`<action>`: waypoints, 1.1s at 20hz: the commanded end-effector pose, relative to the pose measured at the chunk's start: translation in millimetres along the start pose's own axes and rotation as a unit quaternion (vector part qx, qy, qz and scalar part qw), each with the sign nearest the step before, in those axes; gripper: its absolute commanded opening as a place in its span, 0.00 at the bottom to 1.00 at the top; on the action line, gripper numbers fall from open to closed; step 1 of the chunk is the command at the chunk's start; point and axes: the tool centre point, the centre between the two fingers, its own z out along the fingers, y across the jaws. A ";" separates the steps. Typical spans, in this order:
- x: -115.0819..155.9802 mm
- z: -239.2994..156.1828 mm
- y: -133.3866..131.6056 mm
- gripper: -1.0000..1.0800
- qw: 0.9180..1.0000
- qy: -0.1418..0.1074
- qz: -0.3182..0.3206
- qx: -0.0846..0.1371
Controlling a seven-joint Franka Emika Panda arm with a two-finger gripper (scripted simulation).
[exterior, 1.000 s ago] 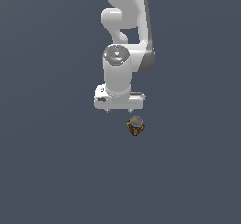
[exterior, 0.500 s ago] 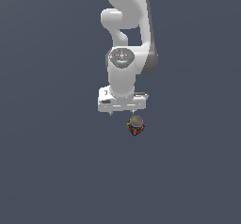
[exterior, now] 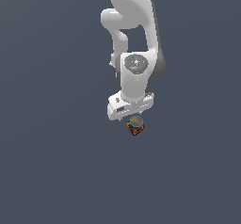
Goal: Pick up the object and move it to a goal position.
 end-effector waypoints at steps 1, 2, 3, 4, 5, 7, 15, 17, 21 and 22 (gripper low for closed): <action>5.4 4.5 -9.0 0.96 0.999 0.003 -0.039 -0.002; 7.2 6.0 -12.1 0.96 0.999 0.004 -0.052 -0.002; 8.8 7.4 -15.0 0.96 0.998 0.005 -0.064 -0.002; 10.3 8.7 -17.6 0.96 0.997 0.005 -0.075 -0.003; 11.7 9.8 -20.1 0.96 0.996 0.006 -0.084 -0.003; 13.9 11.7 -24.2 0.96 0.995 0.008 -0.101 -0.004; 16.8 14.4 -30.1 0.96 0.992 0.009 -0.123 -0.004; 16.8 16.0 -30.0 0.96 0.992 0.009 -0.123 -0.004; 16.7 28.4 -30.0 0.96 0.992 0.009 -0.124 -0.004; 16.8 33.3 -30.4 0.96 0.992 0.009 -0.125 -0.004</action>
